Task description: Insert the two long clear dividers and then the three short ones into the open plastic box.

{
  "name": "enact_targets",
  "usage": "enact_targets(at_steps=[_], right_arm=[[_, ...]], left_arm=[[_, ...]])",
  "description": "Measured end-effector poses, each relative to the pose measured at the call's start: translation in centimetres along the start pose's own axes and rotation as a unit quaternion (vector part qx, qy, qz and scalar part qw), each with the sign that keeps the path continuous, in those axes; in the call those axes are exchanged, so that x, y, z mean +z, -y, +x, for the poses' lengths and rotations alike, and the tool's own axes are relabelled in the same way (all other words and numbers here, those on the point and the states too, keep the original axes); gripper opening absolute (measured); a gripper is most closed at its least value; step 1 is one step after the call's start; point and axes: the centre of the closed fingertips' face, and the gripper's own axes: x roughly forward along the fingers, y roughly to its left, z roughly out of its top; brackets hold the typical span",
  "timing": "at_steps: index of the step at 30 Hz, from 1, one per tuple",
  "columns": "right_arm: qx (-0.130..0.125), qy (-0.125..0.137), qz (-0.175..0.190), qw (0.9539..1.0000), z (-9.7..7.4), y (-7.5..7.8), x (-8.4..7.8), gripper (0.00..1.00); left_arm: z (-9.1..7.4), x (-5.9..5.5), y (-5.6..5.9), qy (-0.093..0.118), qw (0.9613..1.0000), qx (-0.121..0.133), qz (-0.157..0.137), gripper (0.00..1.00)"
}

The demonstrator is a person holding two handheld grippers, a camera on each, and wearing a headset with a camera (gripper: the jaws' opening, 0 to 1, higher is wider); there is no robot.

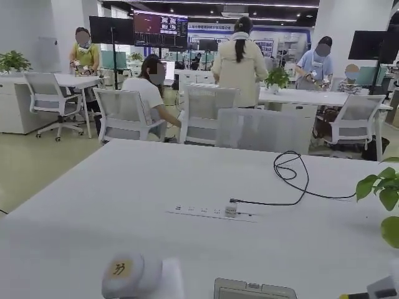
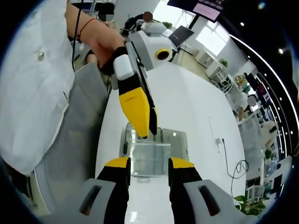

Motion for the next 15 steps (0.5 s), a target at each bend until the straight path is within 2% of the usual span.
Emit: enact_targets(at_steps=[5, 15], right_arm=[[0.001, -0.001, -0.006, 1.0, 0.0, -0.2, 0.5, 0.33], [0.007, 0.001, -0.014, 0.9999, 0.3, -0.5, 1.3, 0.33]], left_arm=[[0.6, -0.3, 0.3, -0.005, 0.9999, -0.006, -0.013, 0.34], [1.6, -1.7, 0.7, -0.034, 0.9988, -0.011, -0.032, 0.13]])
